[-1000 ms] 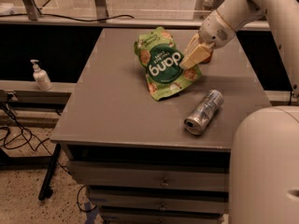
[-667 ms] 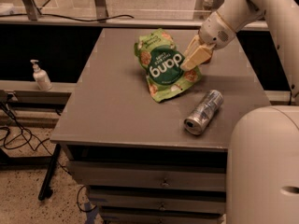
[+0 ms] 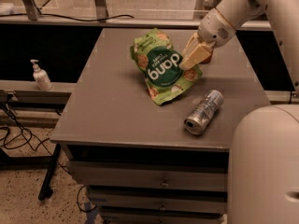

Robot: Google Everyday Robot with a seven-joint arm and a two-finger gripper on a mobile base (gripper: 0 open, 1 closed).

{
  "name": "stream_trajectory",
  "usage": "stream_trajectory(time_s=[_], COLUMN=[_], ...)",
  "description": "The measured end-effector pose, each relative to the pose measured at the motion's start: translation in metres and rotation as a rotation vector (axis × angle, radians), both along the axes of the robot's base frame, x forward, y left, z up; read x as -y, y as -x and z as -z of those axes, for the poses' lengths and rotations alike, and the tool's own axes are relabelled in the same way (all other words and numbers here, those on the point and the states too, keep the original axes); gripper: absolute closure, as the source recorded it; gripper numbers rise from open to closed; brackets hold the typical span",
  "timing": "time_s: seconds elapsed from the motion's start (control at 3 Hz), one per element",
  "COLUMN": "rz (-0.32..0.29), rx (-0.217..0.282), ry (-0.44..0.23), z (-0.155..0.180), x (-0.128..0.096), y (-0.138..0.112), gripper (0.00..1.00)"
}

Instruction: Move green rice chip bag near coke can

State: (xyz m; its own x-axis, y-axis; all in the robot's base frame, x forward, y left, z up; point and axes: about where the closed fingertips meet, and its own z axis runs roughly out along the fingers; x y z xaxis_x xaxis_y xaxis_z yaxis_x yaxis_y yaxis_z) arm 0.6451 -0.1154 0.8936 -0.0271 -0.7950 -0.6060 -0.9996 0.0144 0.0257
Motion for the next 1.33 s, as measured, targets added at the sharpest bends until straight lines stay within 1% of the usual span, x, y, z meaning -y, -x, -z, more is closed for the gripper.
stream_trajectory(time_s=[0.33,0.67,1.0,1.33], rz=[-0.009,-0.009,0.001,0.011], rx=[-0.002,-0.014,-0.032,-0.048], ry=[-0.005,-0.010,-0.007,0.001], z=[-0.006,-0.005,0.001,0.006], x=[-0.002,0.004,0.017,0.025], y=[0.006,0.014,0.022,0.026], gripper=[1.00,1.00,1.00,0.84])
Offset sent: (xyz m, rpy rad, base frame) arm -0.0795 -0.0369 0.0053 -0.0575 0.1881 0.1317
